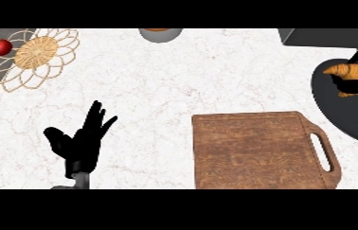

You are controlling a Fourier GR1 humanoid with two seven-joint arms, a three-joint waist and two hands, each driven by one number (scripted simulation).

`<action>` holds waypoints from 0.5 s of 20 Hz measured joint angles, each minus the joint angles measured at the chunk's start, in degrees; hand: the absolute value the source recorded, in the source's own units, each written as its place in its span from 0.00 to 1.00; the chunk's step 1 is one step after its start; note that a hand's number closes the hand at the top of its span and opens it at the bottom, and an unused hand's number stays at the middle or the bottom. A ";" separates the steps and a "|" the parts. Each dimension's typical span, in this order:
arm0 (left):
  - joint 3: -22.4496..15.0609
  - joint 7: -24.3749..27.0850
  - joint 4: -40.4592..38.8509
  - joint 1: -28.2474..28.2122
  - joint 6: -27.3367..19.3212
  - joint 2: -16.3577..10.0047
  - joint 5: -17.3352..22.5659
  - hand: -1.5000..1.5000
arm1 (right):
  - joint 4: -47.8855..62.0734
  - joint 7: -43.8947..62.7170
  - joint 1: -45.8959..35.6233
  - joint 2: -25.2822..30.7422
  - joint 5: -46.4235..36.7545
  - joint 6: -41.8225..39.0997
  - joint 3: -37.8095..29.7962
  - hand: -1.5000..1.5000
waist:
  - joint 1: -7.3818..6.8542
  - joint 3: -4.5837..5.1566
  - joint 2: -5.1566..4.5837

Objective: Pick the croissant from the cutting board and place it in the pan

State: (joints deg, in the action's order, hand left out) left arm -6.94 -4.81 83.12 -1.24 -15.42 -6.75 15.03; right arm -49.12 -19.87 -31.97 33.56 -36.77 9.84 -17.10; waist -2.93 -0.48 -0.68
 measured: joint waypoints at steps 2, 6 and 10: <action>0.01 -0.15 0.16 0.35 0.29 -0.08 0.10 0.50 | 4.81 0.57 -1.25 1.29 -3.19 3.10 0.40 0.00 | -0.41 0.02 -0.24; -0.49 -0.32 0.40 0.82 0.66 0.32 0.12 0.50 | 15.19 -1.18 -4.45 3.31 -5.67 1.25 1.36 0.00 | -1.33 -0.04 -0.68; -0.72 0.37 0.40 0.64 1.06 0.54 -0.01 0.50 | 22.73 -5.05 -8.55 3.97 -5.98 2.33 0.44 0.00 | -1.68 -0.12 -0.83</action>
State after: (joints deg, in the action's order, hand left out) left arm -7.66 -4.44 83.52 -0.60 -14.36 -6.21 15.01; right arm -26.40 -24.91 -40.52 37.53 -42.75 12.16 -16.66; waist -4.61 -0.60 -1.51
